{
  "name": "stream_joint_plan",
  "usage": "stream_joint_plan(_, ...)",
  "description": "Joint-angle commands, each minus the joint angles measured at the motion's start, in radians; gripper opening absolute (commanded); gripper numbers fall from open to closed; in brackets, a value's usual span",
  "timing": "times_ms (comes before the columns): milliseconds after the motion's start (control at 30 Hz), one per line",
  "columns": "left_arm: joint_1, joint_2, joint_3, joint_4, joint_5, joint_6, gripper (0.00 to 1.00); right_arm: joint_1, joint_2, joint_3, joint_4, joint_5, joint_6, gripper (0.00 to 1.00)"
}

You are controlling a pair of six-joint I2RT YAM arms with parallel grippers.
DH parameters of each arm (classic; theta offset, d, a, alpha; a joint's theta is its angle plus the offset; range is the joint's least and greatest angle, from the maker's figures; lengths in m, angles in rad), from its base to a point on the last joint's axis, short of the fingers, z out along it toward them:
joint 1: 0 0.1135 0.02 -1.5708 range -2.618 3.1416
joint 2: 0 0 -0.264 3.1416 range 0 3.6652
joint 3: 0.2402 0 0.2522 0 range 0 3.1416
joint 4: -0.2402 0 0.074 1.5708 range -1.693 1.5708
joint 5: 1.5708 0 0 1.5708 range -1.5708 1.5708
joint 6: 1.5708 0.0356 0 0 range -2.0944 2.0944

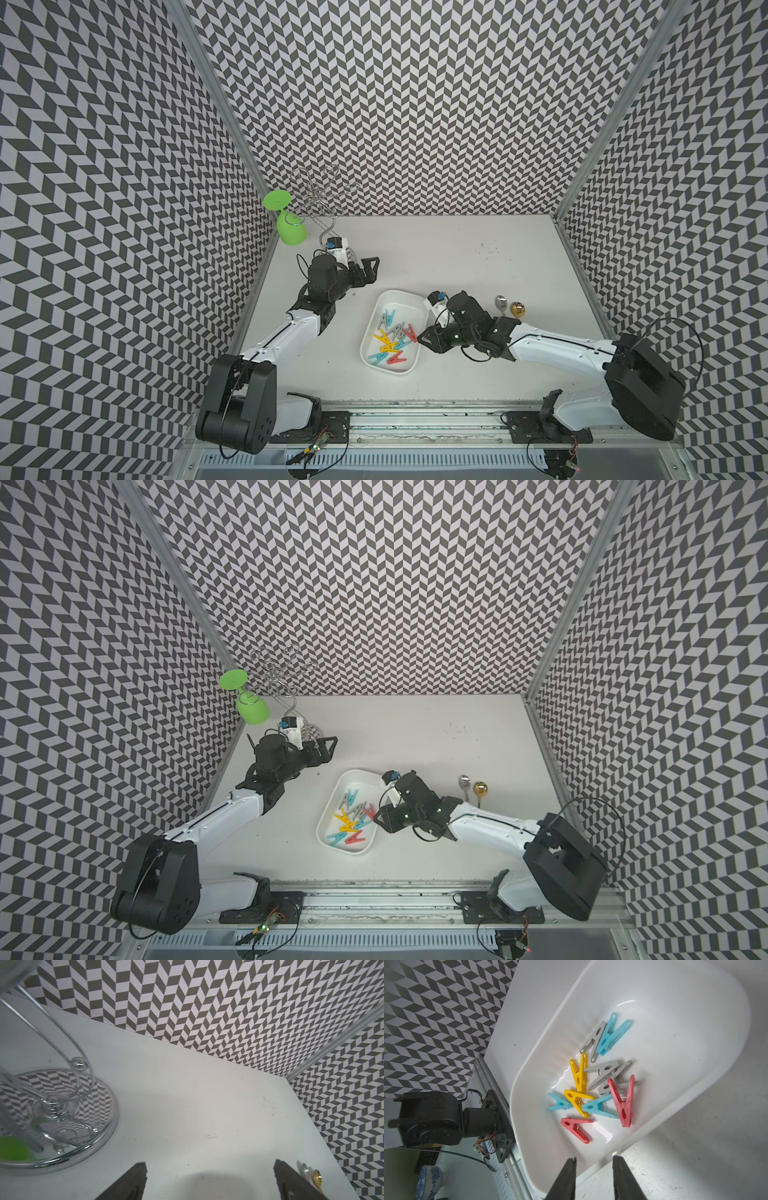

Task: Take the clothespins out of the storage box
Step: Adjust the storage box at the center of the board, then pick up the clothespin from the storage box.

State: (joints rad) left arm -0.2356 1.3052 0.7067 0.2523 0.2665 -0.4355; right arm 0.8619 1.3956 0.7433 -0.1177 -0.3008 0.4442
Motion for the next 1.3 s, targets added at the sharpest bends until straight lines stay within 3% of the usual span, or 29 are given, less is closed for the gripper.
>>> stream_joint_plan(0, -0.028, -0.017, 0.061, -0.065, 0.018, 0.038, 1.00, 0.009, 0.022, 0.100, -0.098, 0.083, -0.112, 0.37)
stream_joint_plan(300, -0.060, -0.016, 0.090, -0.156, -0.077, 0.112, 1.00, 0.073, 0.262, 0.369, -0.373, 0.203, -0.343, 0.37)
stream_joint_plan(500, -0.060, -0.005, 0.102, -0.200, -0.185, 0.111, 1.00, 0.094, 0.375, 0.452, -0.412, 0.268, -0.377, 0.35)
stream_joint_plan(867, -0.058, 0.013, 0.106, -0.214, -0.245, 0.110, 1.00, 0.108, 0.470, 0.492, -0.374, 0.253, -0.393, 0.28)
stream_joint_plan(1267, -0.058, 0.013, 0.106, -0.220, -0.262, 0.112, 1.00, 0.111, 0.445, 0.501, -0.351, 0.283, -0.380, 0.00)
